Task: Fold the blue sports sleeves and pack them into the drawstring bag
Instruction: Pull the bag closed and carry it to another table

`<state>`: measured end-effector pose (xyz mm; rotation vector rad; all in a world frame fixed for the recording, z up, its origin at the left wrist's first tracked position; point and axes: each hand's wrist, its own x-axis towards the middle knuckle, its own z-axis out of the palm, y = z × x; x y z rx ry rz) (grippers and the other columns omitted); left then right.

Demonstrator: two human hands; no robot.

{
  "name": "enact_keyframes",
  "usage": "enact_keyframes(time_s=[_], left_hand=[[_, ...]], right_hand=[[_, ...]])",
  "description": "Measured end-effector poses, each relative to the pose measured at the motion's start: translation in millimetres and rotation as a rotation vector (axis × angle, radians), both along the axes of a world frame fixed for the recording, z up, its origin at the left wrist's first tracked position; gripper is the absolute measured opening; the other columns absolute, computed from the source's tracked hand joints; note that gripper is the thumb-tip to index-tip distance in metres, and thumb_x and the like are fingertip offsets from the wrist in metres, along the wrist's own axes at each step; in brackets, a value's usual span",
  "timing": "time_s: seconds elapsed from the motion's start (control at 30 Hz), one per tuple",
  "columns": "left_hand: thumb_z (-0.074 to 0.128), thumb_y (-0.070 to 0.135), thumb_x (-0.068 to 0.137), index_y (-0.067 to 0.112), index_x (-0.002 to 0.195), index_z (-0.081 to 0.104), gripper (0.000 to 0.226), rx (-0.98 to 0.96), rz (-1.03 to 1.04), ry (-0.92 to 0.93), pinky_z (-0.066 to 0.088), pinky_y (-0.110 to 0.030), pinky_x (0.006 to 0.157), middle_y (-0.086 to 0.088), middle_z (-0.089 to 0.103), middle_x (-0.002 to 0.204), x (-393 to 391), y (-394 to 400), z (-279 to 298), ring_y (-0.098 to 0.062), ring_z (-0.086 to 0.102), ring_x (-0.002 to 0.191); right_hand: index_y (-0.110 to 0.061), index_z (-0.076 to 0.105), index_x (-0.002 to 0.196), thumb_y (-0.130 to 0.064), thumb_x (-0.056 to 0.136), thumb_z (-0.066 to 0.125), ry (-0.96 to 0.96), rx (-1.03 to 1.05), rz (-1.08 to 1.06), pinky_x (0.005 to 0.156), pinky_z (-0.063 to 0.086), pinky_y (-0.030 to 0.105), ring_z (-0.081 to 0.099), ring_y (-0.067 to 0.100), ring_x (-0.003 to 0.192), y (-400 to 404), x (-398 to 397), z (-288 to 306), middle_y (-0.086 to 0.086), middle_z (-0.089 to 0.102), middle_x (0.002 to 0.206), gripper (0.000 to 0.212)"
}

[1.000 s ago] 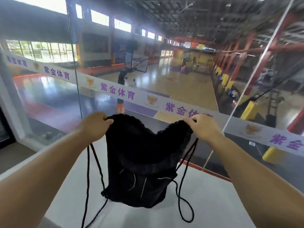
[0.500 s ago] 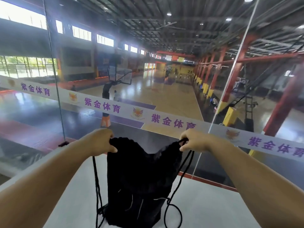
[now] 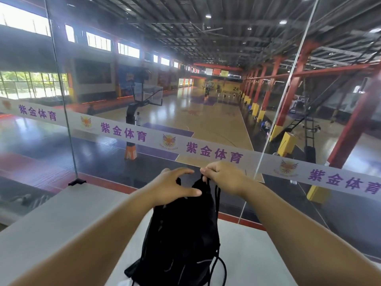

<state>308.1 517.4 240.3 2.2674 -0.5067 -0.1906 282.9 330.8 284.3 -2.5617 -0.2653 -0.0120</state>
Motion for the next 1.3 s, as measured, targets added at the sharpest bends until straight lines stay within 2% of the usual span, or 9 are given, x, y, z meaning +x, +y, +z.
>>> enact_keyframes(time_s=[0.2,0.37,0.6,0.77,0.93,1.1,1.17,1.27,1.3], left_hand=[[0.059,0.079,0.055,0.058,0.119,0.045,0.069,-0.029,0.028,0.068,0.044,-0.043,0.102,0.000,0.031,0.121,-6.6,-29.1,-12.3,-0.028,0.046,0.115],[0.049,0.051,0.077,0.045,0.090,0.056,0.015,0.021,0.090,-0.054,0.046,-0.043,0.095,0.002,0.038,0.106,-4.5,-38.4,-18.4,-0.024,0.045,0.108],[0.044,0.051,0.082,0.044,0.098,0.050,0.019,0.351,0.091,-0.165,0.048,-0.043,0.089,0.002,0.039,0.103,10.2,-6.8,-29.9,-0.023,0.047,0.099],[0.047,0.042,0.088,0.032,0.096,0.055,0.015,0.363,0.093,-0.187,0.048,-0.033,0.078,0.001,0.044,0.098,21.5,8.5,-30.4,-0.018,0.055,0.081],[0.042,0.038,0.094,0.018,0.091,0.058,0.025,0.347,0.035,-0.236,0.050,-0.036,0.080,0.003,0.045,0.089,19.3,-3.6,-26.7,-0.019,0.056,0.078],[0.043,0.038,0.096,0.017,0.098,0.058,0.026,0.359,-0.051,-0.255,0.050,-0.037,0.081,0.002,0.044,0.092,10.2,-21.2,-23.2,-0.019,0.057,0.079],[0.043,0.037,0.095,0.018,0.100,0.058,0.025,0.353,-0.082,-0.258,0.051,-0.037,0.080,0.002,0.043,0.092,6.8,-26.2,-21.5,-0.019,0.057,0.078],[0.045,0.036,0.095,0.018,0.100,0.059,0.023,0.334,-0.091,-0.262,0.050,-0.034,0.079,0.001,0.045,0.093,6.5,-25.1,-21.3,-0.019,0.057,0.080],[0.045,0.036,0.095,0.020,0.101,0.059,0.022,0.332,-0.090,-0.268,0.049,-0.031,0.077,0.002,0.045,0.093,6.8,-22.8,-22.1,-0.018,0.057,0.080]], right_hand=[[-0.019,0.067,0.079,-0.037,0.098,0.045,-0.021,0.048,0.013,0.067,0.042,0.032,0.051,0.015,0.066,0.7,-1.4,5.1,-0.005,0.057,0.066,0.034],[-0.015,0.064,0.080,-0.036,0.098,0.045,-0.096,0.029,-0.056,0.057,0.033,0.029,0.041,0.012,0.054,-14.3,-2.9,4.3,-0.004,0.043,0.057,0.033],[-0.012,0.064,0.091,-0.034,0.099,0.044,-0.131,-0.025,-0.313,0.050,0.031,0.023,0.040,0.011,0.048,-66.2,-8.3,-13.7,-0.004,0.045,0.053,0.031],[-0.013,0.065,0.086,-0.034,0.098,0.046,-0.048,-0.039,-0.387,0.054,0.036,0.027,0.047,0.014,0.054,-89.3,-9.1,-38.2,0.000,0.051,0.058,0.031],[-0.015,0.063,0.110,-0.043,0.093,0.052,0.163,-0.189,-0.249,0.082,0.047,0.032,0.062,0.020,0.095,-70.9,-11.3,-52.1,0.004,0.067,0.105,0.035],[-0.018,0.029,0.147,-0.037,0.081,0.070,0.178,-0.016,-0.049,0.102,0.037,0.032,0.044,0.021,0.132,-24.8,-14.7,-52.1,0.000,0.042,0.147,0.080],[-0.017,0.037,0.142,-0.029,0.084,0.068,0.167,-0.006,-0.015,0.099,0.041,0.034,0.051,0.022,0.123,-9.8,-6.8,-56.1,0.003,0.051,0.138,0.067],[-0.013,0.058,0.098,-0.018,0.093,0.050,0.121,0.105,-0.015,0.078,0.049,0.042,0.057,0.021,0.078,-0.4,0.8,-60.8,0.004,0.061,0.087,0.011],[-0.013,0.057,0.088,-0.017,0.095,0.046,0.122,0.137,-0.013,0.072,0.046,0.040,0.052,0.019,0.070,-0.7,0.2,-60.6,0.002,0.057,0.078,0.014]])
